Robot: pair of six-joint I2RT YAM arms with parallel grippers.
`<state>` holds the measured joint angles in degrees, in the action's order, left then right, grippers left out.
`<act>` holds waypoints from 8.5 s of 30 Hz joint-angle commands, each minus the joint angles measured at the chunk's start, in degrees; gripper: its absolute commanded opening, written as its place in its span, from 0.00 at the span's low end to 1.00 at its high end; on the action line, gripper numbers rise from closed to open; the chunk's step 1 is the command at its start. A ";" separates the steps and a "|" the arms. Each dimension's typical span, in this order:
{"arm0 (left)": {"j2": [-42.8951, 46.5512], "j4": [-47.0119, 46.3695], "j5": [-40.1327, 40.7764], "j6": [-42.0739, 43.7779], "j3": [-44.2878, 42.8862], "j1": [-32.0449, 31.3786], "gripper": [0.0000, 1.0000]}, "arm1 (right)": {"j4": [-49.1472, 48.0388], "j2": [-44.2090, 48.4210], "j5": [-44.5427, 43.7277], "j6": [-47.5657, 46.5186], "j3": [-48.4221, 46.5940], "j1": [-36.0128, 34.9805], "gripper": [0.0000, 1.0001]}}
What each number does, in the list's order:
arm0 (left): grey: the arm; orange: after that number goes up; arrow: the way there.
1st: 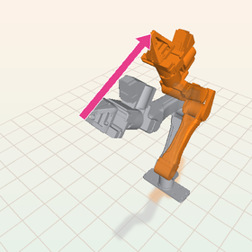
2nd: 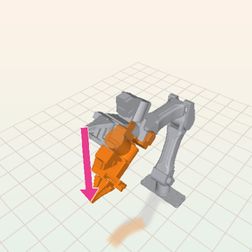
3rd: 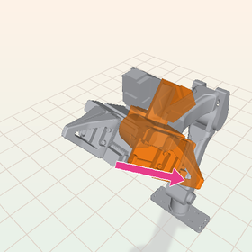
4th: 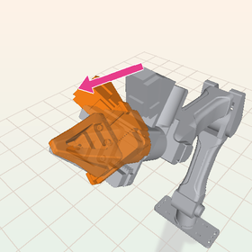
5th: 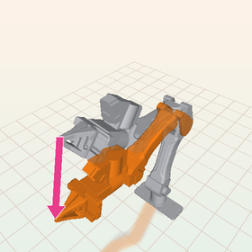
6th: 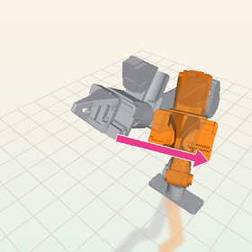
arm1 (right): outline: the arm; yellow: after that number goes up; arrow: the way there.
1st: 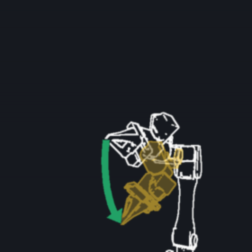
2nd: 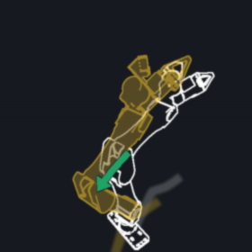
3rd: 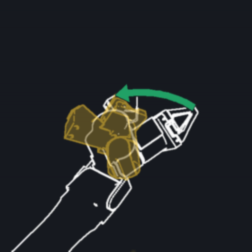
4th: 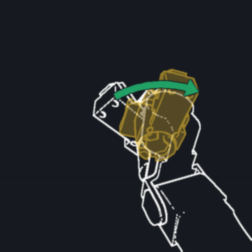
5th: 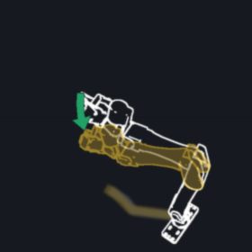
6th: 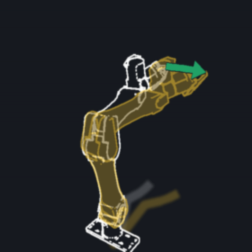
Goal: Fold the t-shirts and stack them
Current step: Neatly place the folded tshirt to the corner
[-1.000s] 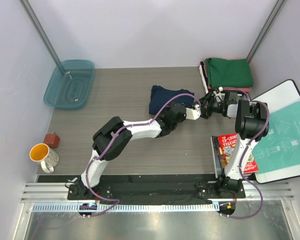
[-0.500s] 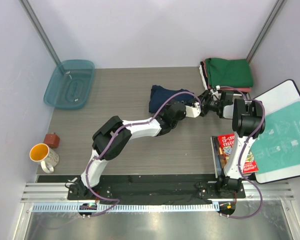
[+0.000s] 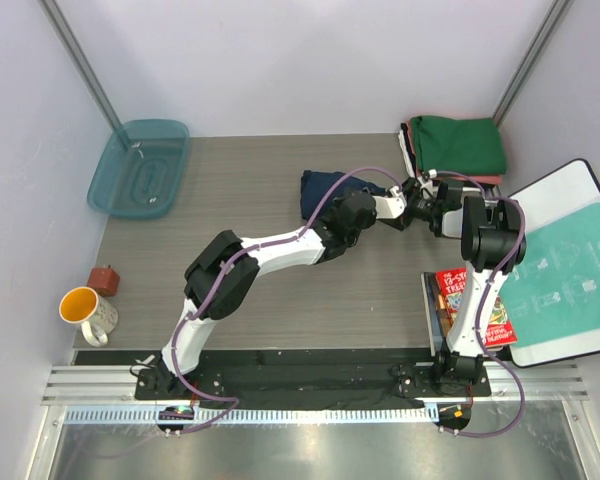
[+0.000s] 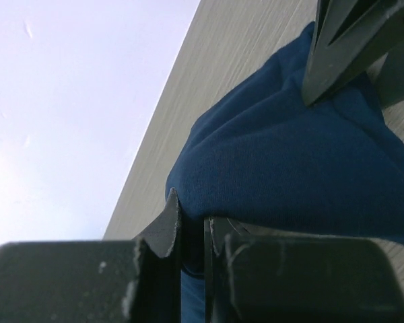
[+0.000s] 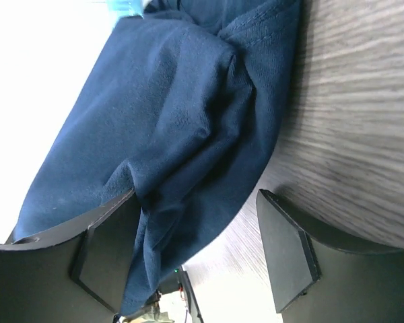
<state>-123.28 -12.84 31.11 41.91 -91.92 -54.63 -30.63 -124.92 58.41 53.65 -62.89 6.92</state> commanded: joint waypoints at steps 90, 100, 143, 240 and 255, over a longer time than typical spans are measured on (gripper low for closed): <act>33.63 22.60 -0.53 -17.30 23.98 2.16 1.00 | 79.95 -3.23 -43.91 -96.62 -80.55 -5.78 0.01; 33.81 22.95 -0.88 -17.91 24.15 2.16 1.00 | 69.57 2.05 -47.42 -94.96 -80.27 -3.41 0.01; 32.14 23.83 -2.20 -19.15 22.75 2.16 1.00 | 62.80 10.05 -37.23 -90.48 -79.84 -0.85 0.01; 31.79 24.88 -2.37 -19.68 22.49 2.07 1.00 | 47.68 10.40 -42.51 -91.27 -61.30 2.05 0.01; 30.38 24.18 -2.90 -19.32 21.52 2.07 1.00 | 49.70 19.80 -40.31 -90.21 -58.66 0.29 0.01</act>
<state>-92.95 12.71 28.69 22.92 -68.10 -52.69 23.03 -113.78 16.34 -37.91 -121.56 8.01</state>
